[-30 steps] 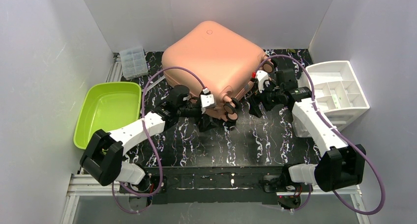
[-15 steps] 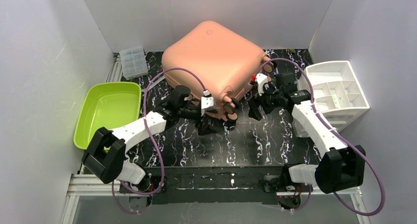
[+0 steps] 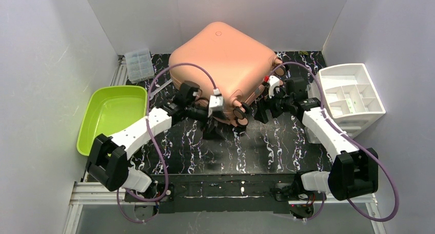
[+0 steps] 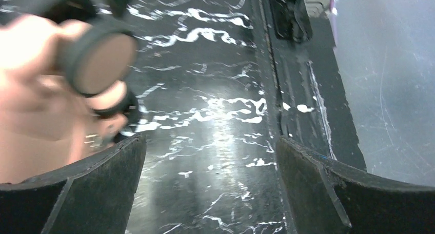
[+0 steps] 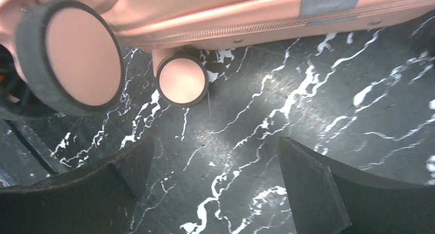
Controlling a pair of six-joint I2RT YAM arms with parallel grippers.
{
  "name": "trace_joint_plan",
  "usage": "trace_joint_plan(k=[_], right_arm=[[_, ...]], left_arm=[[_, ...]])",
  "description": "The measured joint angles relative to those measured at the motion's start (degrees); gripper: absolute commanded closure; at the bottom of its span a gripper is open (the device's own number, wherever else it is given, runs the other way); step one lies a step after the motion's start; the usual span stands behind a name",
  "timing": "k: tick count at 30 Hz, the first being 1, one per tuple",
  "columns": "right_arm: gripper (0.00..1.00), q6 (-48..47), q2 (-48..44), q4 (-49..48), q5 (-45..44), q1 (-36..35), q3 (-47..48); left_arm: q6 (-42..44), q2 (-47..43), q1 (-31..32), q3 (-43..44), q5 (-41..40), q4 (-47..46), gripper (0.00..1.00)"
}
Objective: Open, take out, and arrange the luggage
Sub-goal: Rotate the luggage at the center of the board.
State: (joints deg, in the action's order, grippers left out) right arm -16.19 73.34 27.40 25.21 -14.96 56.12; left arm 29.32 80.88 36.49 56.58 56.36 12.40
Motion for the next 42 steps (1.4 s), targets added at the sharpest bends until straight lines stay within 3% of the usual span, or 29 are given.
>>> trace_joint_plan(k=[8, 12, 16, 24, 30, 37, 42], right_arm=[[0.0, 10.23, -2.86, -21.0, 10.12, -0.13, -16.94], [0.0, 11.96, -2.82, -33.86, 12.39, -0.98, -21.88], [0.0, 11.78, -3.19, -39.23, 11.63, -1.75, -22.62], [0.0, 7.96, -7.56, -38.38, 5.31, -1.97, -21.99], [0.0, 4.59, -11.56, -32.98, 2.91, -1.38, -17.55], [0.0, -0.22, -10.8, -24.09, 1.03, -0.87, -8.22], [0.0, -2.51, -10.75, -22.38, 3.3, -0.85, -8.26]], left_arm=[[-2.84, -2.86, -9.53, 16.5, -1.31, 8.98, 0.02], [-3.96, -3.78, -10.27, 20.37, -5.07, 10.91, 0.02], [-5.35, -2.6, -10.56, 20.57, -8.92, 12.33, 0.02], [-8.26, -0.63, -10.49, 4.81, -3.93, 11.13, 0.02], [-9.25, 1.49, -8.52, 1.14, -1.86, 6.54, 0.02], [-14.62, 2.84, -6.25, -1.42, -0.57, -5.7, 0.02], [-17.79, 5.6, -5.7, -1.81, -0.9, -11.43, 0.02]])
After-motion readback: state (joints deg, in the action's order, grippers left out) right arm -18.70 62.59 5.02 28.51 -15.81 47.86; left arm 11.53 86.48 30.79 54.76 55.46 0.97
